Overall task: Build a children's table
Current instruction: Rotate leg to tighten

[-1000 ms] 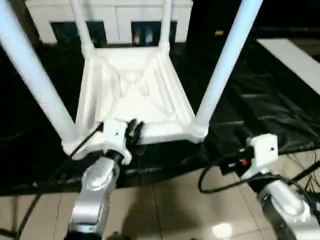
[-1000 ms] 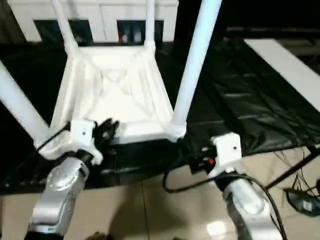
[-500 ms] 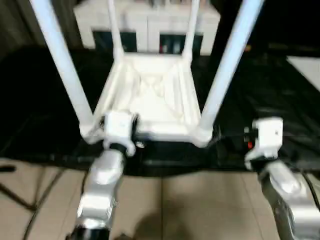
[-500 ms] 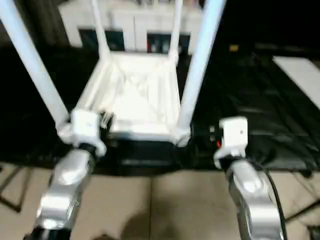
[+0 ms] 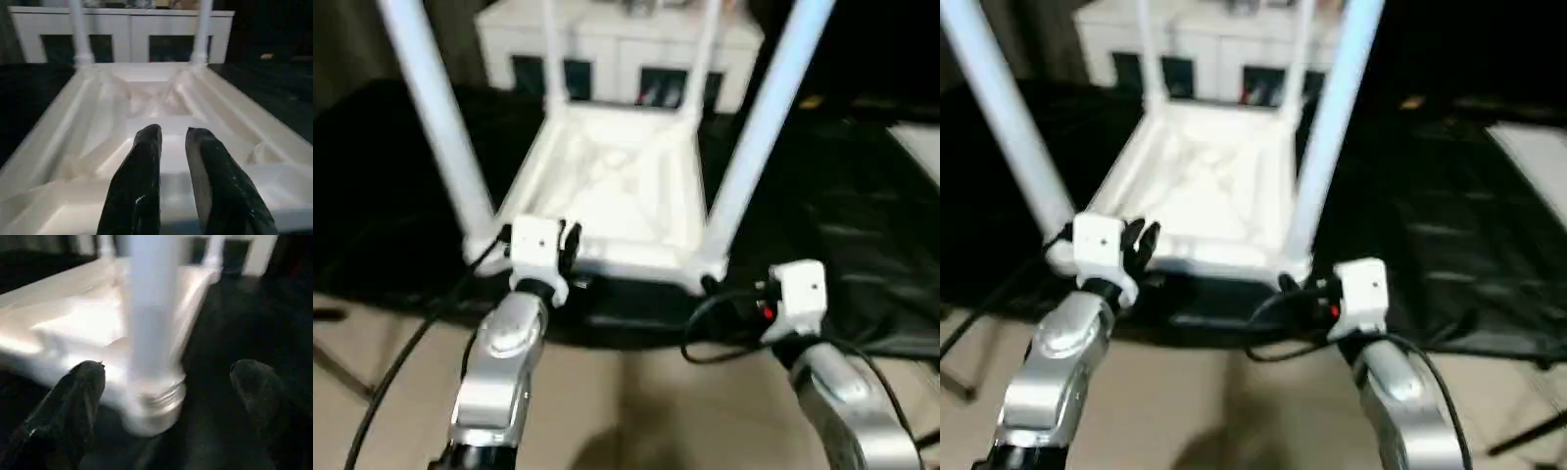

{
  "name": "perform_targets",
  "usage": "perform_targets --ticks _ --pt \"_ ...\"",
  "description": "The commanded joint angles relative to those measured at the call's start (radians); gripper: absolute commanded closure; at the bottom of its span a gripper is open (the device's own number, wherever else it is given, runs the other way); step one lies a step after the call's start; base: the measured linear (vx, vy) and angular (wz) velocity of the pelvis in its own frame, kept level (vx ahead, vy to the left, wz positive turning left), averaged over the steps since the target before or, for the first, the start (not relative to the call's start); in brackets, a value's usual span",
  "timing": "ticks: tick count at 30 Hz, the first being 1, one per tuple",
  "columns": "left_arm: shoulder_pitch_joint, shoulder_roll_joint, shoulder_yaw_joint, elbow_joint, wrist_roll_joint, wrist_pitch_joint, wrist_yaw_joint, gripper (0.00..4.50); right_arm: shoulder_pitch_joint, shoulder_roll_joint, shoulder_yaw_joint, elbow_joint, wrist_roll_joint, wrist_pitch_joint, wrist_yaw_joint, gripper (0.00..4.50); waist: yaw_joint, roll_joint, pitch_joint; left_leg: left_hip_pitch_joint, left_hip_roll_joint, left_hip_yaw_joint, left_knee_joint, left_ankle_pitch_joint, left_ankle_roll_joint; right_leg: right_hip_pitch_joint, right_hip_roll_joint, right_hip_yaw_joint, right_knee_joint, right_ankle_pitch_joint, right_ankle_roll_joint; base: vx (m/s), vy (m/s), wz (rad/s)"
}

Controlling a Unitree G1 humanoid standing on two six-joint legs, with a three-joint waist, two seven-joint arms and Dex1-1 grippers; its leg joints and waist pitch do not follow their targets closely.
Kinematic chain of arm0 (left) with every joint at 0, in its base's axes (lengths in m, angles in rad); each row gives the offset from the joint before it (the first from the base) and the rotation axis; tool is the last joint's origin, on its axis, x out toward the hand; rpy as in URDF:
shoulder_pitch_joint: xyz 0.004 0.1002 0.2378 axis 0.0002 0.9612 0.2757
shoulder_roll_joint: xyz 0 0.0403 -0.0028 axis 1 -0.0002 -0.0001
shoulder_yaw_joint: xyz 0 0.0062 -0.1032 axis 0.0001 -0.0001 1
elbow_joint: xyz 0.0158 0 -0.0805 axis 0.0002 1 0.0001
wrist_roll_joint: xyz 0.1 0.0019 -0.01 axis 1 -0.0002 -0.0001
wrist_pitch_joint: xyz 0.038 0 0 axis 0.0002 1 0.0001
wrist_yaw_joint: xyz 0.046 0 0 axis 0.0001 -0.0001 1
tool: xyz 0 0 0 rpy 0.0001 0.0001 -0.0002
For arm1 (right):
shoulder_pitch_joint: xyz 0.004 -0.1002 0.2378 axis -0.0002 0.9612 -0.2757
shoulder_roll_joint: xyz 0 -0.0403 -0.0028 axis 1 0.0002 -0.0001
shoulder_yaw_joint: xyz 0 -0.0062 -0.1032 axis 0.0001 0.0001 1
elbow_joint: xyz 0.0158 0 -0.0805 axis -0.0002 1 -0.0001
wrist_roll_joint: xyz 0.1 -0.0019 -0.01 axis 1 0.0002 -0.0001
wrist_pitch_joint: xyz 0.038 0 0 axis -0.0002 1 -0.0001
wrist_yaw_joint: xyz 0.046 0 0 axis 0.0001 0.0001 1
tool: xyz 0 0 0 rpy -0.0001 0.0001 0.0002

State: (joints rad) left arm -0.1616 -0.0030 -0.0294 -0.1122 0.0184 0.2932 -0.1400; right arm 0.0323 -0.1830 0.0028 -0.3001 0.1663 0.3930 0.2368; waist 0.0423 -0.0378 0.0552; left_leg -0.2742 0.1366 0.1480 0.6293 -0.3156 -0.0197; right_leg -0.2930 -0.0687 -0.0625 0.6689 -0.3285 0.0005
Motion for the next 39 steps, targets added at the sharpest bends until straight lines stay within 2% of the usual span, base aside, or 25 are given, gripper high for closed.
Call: perform_targets --ticks 1,2,3,4,5,6,7,8,9,10,11,12,13,14,15,16,18,20,21,23,24,25,29,31,39 --pt "-0.006 0.001 -0.012 -0.003 0.001 -0.007 -0.009 3.42 -0.003 -0.004 -0.02 0.013 -0.008 0.015 -0.011 0.0 0.041 -0.025 -0.062 -0.147 0.0 -0.04 0.094 -0.031 0.144 0.146 -0.201 0.198 -0.191 -0.328 -0.098 0.096 -0.046 -0.05" --pt "-0.007 0.003 -0.015 -0.004 0.003 -0.007 -0.011 3.42 -0.004 -0.006 -0.023 0.014 -0.006 0.015 -0.014 0.0 0.049 -0.016 -0.061 -0.191 0.004 -0.057 0.108 0.062 0.127 0.152 -0.177 0.18 -0.176 -0.093 -0.153 0.141 -0.012 0.06" --pt "-0.004 0.003 -0.018 -0.005 0.003 -0.007 -0.014 3.42 0.0 -0.01 -0.028 0.014 -0.002 0.011 -0.012 0.0 0.042 -0.007 -0.059 -0.19 0.011 -0.056 0.074 0.16 0.108 0.136 -0.126 0.12 -0.166 0.034 -0.209 0.162 0.02 0.11" --pt "0.0 0.003 -0.021 -0.005 0.005 -0.009 -0.015 3.42 0.005 -0.015 -0.032 0.013 0.005 0.008 -0.008 0.0 0.04 0.003 -0.059 -0.179 0.016 -0.05 0.031 0.221 0.117 0.126 -0.091 0.083 -0.165 0.048 -0.215 0.162 0.02 0.11" --pt "0.005 0.008 -0.028 -0.007 0.01 -0.021 -0.014 3.42 0.011 -0.021 -0.037 0.012 0.019 0.009 -0.004 0.0 0.029 0.046 -0.065 -0.126 0.038 -0.047 -0.054 0.318 0.145 0.108 -0.023 0.003 -0.154 0.03 -0.171 0.17 0.038 0.07" --pt "0.009 0.008 -0.031 -0.009 0.01 -0.02 -0.014 3.42 0.014 -0.026 -0.04 0.011 0.024 0.007 0.0 0.0 0.01 0.072 -0.066 -0.048 0.082 -0.096 -0.088 0.248 0.18 0.058 0.019 -0.03 -0.108 -0.004 -0.107 0.177 0.061 -0.13" --pt "0.009 0.008 -0.031 -0.009 0.01 -0.02 -0.014 3.42 0.014 -0.026 -0.04 0.011 0.024 0.007 0.0 0.0 -0.04 0.085 -0.063 0.017 0.161 -0.2 -0.13 -0.008 0.33 -0.029 0.033 -0.034 0.029 -0.127 -0.054 0.177 0.061 -0.13" --pt "0.019 0.02 -0.04 -0.023 0.001 -0.029 -0.031 3.42 0.02 -0.025 -0.058 0.016 0.05 0.001 0.025 0.0 -0.055 0.062 -0.083 0.06 0.181 -0.218 -0.112 -0.009 0.401 -0.069 0.016 -0.015 0.046 -0.126 -0.026 0.178 0.046 -0.14" --pt "0.025 0.027 -0.045 -0.032 -0.008 -0.037 -0.049 3.42 0.024 -0.03 -0.07 0.022 0.064 -0.009 0.045 0.0 -0.067 0.05 -0.085 0.053 0.177 -0.213 -0.094 0.127 0.511 -0.127 -0.01 0.015 0.084 -0.04 0.059 0.159 0.004 -0.01" --pt "0.027 0.031 -0.047 -0.036 -0.013 -0.042 -0.059 3.42 0.026 -0.032 -0.076 0.024 0.072 -0.013 0.055 0.0 -0.065 0.044 -0.083 0.045 0.161 -0.199 -0.086 0.229 0.532 -0.141 -0.011 0.022 0.083 0.007 0.084 0.159 0.004 -0.01" --pt "0.029 0.037 -0.053 -0.04 -0.015 -0.041 -0.07 3.42 0.028 -0.036 -0.083 0.028 0.08 -0.017 0.068 0.0 -0.064 0.03 -0.081 0.007 0.135 -0.159 -0.08 0.452 0.544 -0.148 -0.022 0.044 0.053 0.131 0.104 0.096 -0.011 -0.09" --pt "0.029 0.053 -0.067 -0.045 -0.034 -0.034 -0.112 3.42 0.033 -0.044 -0.098 0.037 0.094 -0.029 0.089 0.0 -0.059 0.01 -0.085 -0.014 0.111 -0.135 -0.06 0.515 0.511 -0.142 -0.041 0.071 0.001 0.232 0.081 0.055 -0.046 0.0" --pt "0.029 0.064 -0.077 -0.048 -0.05 -0.037 -0.147 3.42 0.034 -0.05 -0.11 0.043 0.1 -0.037 0.098 0.0 -0.043 -0.054 -0.089 -0.103 -0.002 -0.06 0.006 0.37 0.348 -0.076 -0.09 0.133 -0.101 0.444 0.105 0.055 -0.046 0.0" --pt "0.031 0.08 -0.084 -0.05 -0.102 -0.035 -0.22 3.42 0.038 -0.061 -0.129 0.048 0.115 -0.034 0.109 0.0 -0.02 -0.043 -0.078 -0.135 -0.011 -0.065 0.008 0.186 0.202 -0.031 -0.153 0.164 -0.109 0.487 0.044 0.025 -0.067 0.12" --pt "0.033 0.09 -0.087 -0.051 -0.138 -0.034 -0.269 3.42 0.04 -0.069 -0.142 0.05 0.124 -0.031 0.116 0.0 -0.019 -0.036 -0.08 -0.129 0.002 -0.07 -0.031 0.222 0.095 -0.017 -0.108 0.116 -0.078 0.618 0.001 0.019 -0.064 0.0" --pt "0.033 0.109 -0.099 -0.048 -0.163 -0.047 -0.322 3.42 0.044 -0.085 -0.148 0.053 0.12 -0.033 0.122 0.0 -0.018 -0.034 -0.077 -0.117 0.001 -0.064 -0.039 0.22 0.067 -0.026 -0.081 0.101 -0.084 0.634 -0.007 0.019 -0.064 0.0" --pt "0.023 0.153 -0.132 -0.029 -0.182 -0.042 -0.418 3.24 0.054 -0.118 -0.154 0.056 0.129 -0.033 0.159 0.0 -0.023 0.001 -0.068 -0.094 0.038 -0.066 -0.073 0.068 0.051 -0.035 -0.062 0.08 -0.099 0.339 -0.096 0.001 -0.03 -0.01" --pt "-0.001 0.198 -0.175 0.004 -0.168 -0.04 -0.501 3.09 0.071 -0.159 -0.153 0.056 0.139 -0.046 0.216 0.0 -0.029 0.008 -0.058 -0.09 0.055 -0.06 -0.087 -0.034 0.043 -0.043 -0.056 0.077 -0.114 0.137 -0.149 -0.034 0.001 0.0" --pt "-0.013 0.215 -0.193 0.019 -0.166 -0.04 -0.541 3.06 0.078 -0.175 -0.154 0.054 0.15 -0.042 0.244 0.0 -0.032 0.011 -0.045 -0.075 0.074 -0.053 -0.101 -0.209 0.021 -0.061 -0.054 0.076 -0.135 -0.12 -0.176 -0.067 0.021 0.1" --pt "-0.049 0.247 -0.225 0.064 -0.143 -0.051 -0.602 2.99 0.087 -0.207 -0.149 0.049 0.161 -0.042 0.297 0.0 -0.034 0.01 -0.033 -0.051 0.077 -0.037 -0.104 -0.355 -0.017 -0.085 -0.053 0.078 -0.157 -0.32 -0.153 -0.07 0.026 0.15" --pt "-0.081 0.274 -0.249 0.101 -0.137 -0.049 -0.652 2.74 0.09 -0.233 -0.146 0.046 0.174 -0.038 0.341 0.0 -0.035 0.008 -0.031 -0.049 0.076 -0.036 -0.104 -0.381 -0.029 -0.088 -0.055 0.078 -0.163 -0.366 -0.14 -0.089 0.04 0.14" --pt "-0.121 0.299 -0.274 0.151 -0.11 -0.06 -0.68 2.66 0.088 -0.259 -0.14 0.044 0.185 -0.041 0.383 0.0 -0.038 0.015 -0.035 -0.064 0.073 -0.039 -0.11 -0.365 -0.039 -0.076 -0.061 0.081 -0.164 -0.409 -0.099 -0.089 0.04 0.14" --pt "-0.244 0.319 -0.324 0.296 -0.019 -0.091 -0.684 2.63 0.063 -0.327 -0.108 0.046 0.191 -0.033 0.476 0.0 -0.042 0.023 -0.04 -0.077 0.075 -0.038 -0.113 -0.3 -0.032 -0.068 -0.066 0.082 -0.164 -0.338 -0.098 -0.067 0.04 -0.02" --pt "-0.293 0.309 -0.34 0.327 -0.005 -0.083 -0.691 2.63 0.048 -0.347 -0.096 0.052 0.183 -0.04 0.5 0.0 -0.042 0.016 -0.042 -0.086 0.077 -0.037 -0.113 -0.267 -0.023 -0.062 -0.074 0.081 -0.162 -0.329 -0.119 0.0 0.0 0.0" --pt "-0.45 0.283 -0.355 0.457 0.03 -0.066 -0.679 2.34 -0.013 -0.367 -0.075 0.083 0.181 -0.05 0.53 0.0 -0.034 0.012 -0.049 -0.083 0.076 -0.025 -0.102 -0.184 0.011 -0.064 -0.074 0.082 -0.159 -0.264 -0.162 0.0 0.0 0.0"
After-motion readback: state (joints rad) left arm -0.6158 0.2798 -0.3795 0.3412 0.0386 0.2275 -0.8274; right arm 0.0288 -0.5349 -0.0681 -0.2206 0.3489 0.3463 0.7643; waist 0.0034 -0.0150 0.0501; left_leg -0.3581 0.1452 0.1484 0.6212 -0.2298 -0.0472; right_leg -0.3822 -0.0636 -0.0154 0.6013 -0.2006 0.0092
